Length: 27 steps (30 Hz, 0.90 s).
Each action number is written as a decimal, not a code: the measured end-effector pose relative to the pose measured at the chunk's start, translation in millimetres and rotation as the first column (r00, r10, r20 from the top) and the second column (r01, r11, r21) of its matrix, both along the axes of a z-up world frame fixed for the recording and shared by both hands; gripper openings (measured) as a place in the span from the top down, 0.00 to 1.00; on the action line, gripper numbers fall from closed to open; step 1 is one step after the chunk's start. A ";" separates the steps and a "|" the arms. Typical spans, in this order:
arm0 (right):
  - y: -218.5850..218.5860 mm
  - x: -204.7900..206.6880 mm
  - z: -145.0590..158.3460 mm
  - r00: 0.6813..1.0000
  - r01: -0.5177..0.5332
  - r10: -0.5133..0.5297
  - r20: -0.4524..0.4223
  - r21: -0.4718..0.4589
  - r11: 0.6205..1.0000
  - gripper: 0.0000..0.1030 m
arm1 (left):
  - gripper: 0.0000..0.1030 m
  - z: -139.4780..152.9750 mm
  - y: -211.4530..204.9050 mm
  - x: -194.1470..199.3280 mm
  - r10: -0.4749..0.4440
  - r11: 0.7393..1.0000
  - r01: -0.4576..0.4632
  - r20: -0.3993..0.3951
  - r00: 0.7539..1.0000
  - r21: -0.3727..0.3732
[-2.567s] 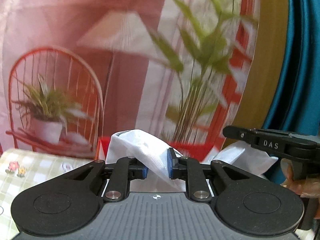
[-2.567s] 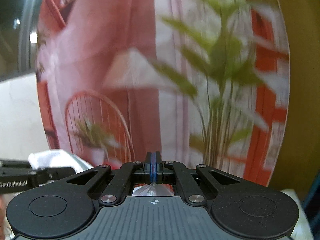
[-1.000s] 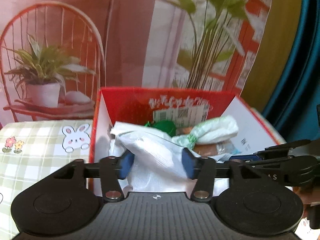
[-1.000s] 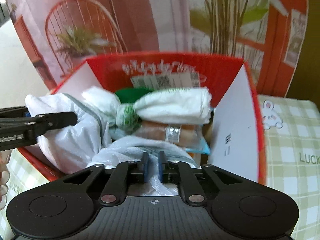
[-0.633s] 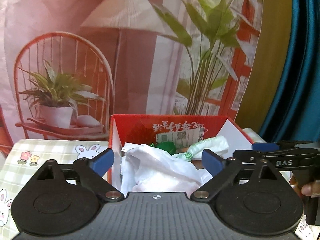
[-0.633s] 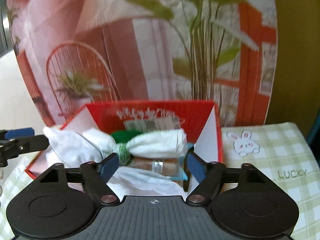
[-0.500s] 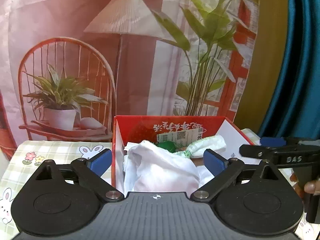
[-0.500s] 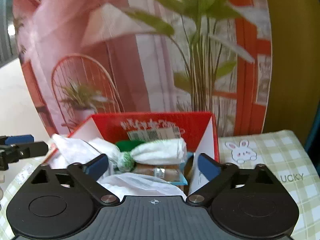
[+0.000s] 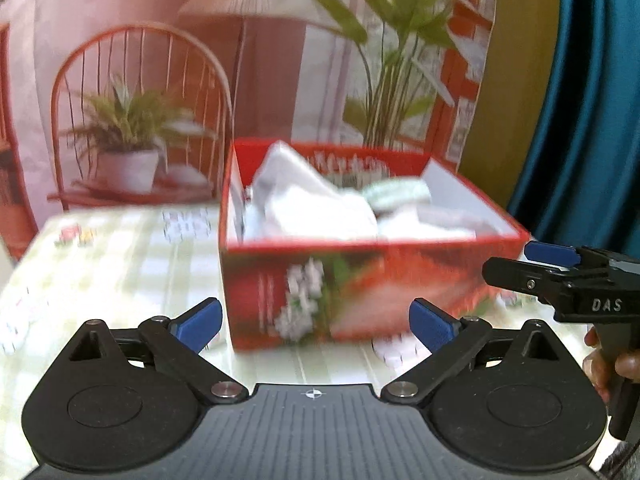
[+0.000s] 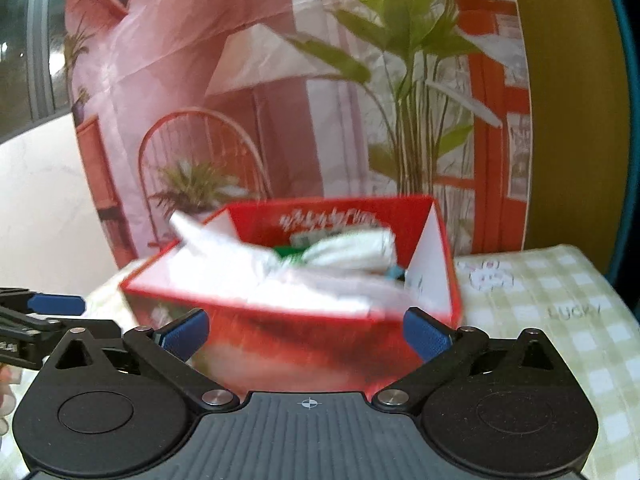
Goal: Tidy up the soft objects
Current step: 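Move both open tools out of the box down to the pink knitted cloth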
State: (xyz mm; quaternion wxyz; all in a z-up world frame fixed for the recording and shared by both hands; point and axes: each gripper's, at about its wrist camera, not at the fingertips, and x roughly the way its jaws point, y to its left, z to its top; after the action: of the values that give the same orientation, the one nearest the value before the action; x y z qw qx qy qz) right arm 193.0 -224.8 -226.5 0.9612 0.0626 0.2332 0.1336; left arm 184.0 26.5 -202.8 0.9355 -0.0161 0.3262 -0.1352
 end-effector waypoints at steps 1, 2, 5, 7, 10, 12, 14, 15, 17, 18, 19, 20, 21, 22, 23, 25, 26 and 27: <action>1.1 -6.6 -5.1 1.000 0.000 0.000 -0.007 0.001 1.000 0.00 | 0.02 -6.8 -0.4 -3.5 0.001 1.000 -0.001 -0.015 1.000 -0.005; 1.4 -12.8 -11.3 1.000 0.004 -0.004 -0.019 0.007 1.000 0.00 | 0.02 -12.6 -1.1 -6.0 0.006 1.000 -0.006 -0.029 1.000 -0.010; 1.3 -27.3 -31.8 0.997 0.038 -0.037 -0.068 0.013 0.999 0.00 | 0.03 -31.8 -1.7 -13.3 0.021 0.999 -0.024 -0.076 0.997 -0.034; 0.9 -36.1 -46.5 0.994 0.054 -0.054 -0.100 -0.001 0.999 0.01 | 0.03 -44.2 -2.5 -18.7 0.026 0.999 -0.030 -0.105 0.994 -0.041; -1.0 -46.6 -65.5 0.987 0.072 -0.072 -0.145 -0.007 0.997 0.01 | 0.05 -61.8 -5.2 -25.8 0.031 0.998 -0.037 -0.142 0.989 -0.042; -2.3 -51.5 -74.0 0.983 0.081 -0.082 -0.165 -0.011 0.997 0.01 | 0.05 -70.7 -5.1 -28.5 0.038 0.998 -0.046 -0.156 0.987 -0.042; -2.0 -56.8 -80.5 0.981 0.087 -0.090 -0.171 -0.023 0.996 0.01 | 0.05 -76.9 -3.5 -30.6 0.045 0.998 -0.053 -0.167 0.985 -0.043; -1.9 -58.6 -83.0 0.981 0.086 -0.090 -0.172 -0.030 0.996 0.01 | 0.06 -79.1 -3.2 -31.2 0.048 0.997 -0.056 -0.171 0.984 -0.043; -0.5 -62.2 -88.1 0.981 0.085 -0.093 -0.173 -0.052 0.995 0.02 | 0.07 -83.3 -2.2 -32.7 0.056 0.997 -0.064 -0.176 0.983 -0.042; -0.9 -62.7 -90.3 0.980 0.087 -0.096 -0.176 -0.057 0.995 0.02 | 0.08 -85.7 -1.4 -34.2 0.065 0.996 -0.073 -0.177 0.982 -0.041; -1.7 -63.0 -92.7 0.978 0.093 -0.103 -0.181 -0.059 0.994 0.04 | 0.10 -86.9 -1.5 -34.7 0.076 0.996 -0.084 -0.178 0.981 -0.040; -2.8 -63.0 -94.1 0.977 0.099 -0.107 -0.183 -0.052 0.994 0.04 | 0.10 -88.1 -1.1 -35.9 0.086 0.995 -0.094 -0.171 0.982 -0.039; -4.3 -62.4 -94.3 0.978 0.104 -0.111 -0.179 -0.046 0.993 0.04 | 0.10 -89.4 -3.4 -37.0 0.090 0.995 -0.097 -0.160 0.983 -0.036; -5.4 -62.5 -94.5 0.977 0.114 -0.120 -0.175 -0.046 0.992 0.04 | 0.10 -90.1 -4.4 -38.5 0.092 0.995 -0.098 -0.152 0.984 -0.028; -6.4 -63.2 -95.1 0.976 0.120 -0.126 -0.175 -0.044 0.992 0.05 | 0.10 -90.4 -7.3 -38.7 0.092 0.995 -0.096 -0.145 0.985 -0.019; -9.1 -62.5 -96.0 0.976 0.120 -0.123 -0.181 -0.029 0.992 0.05 | 0.10 -91.3 -9.2 -39.9 0.090 0.996 -0.092 -0.134 0.987 -0.006; -10.1 -62.5 -96.4 0.975 0.120 -0.123 -0.184 -0.023 0.992 0.05 | 0.10 -92.3 -9.0 -41.4 0.090 0.996 -0.092 -0.130 0.987 -0.004; -10.9 -62.1 -96.8 0.975 0.120 -0.122 -0.186 -0.019 0.993 0.05 | 0.10 -92.6 -8.9 -41.9 0.091 0.996 -0.092 -0.128 0.988 -0.003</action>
State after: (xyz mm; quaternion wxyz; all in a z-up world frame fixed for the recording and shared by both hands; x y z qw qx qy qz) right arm 130.9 -235.7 -323.4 0.9416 0.0852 0.3187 0.0676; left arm 142.1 17.6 -295.4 0.9178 -0.0440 0.3838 -0.0923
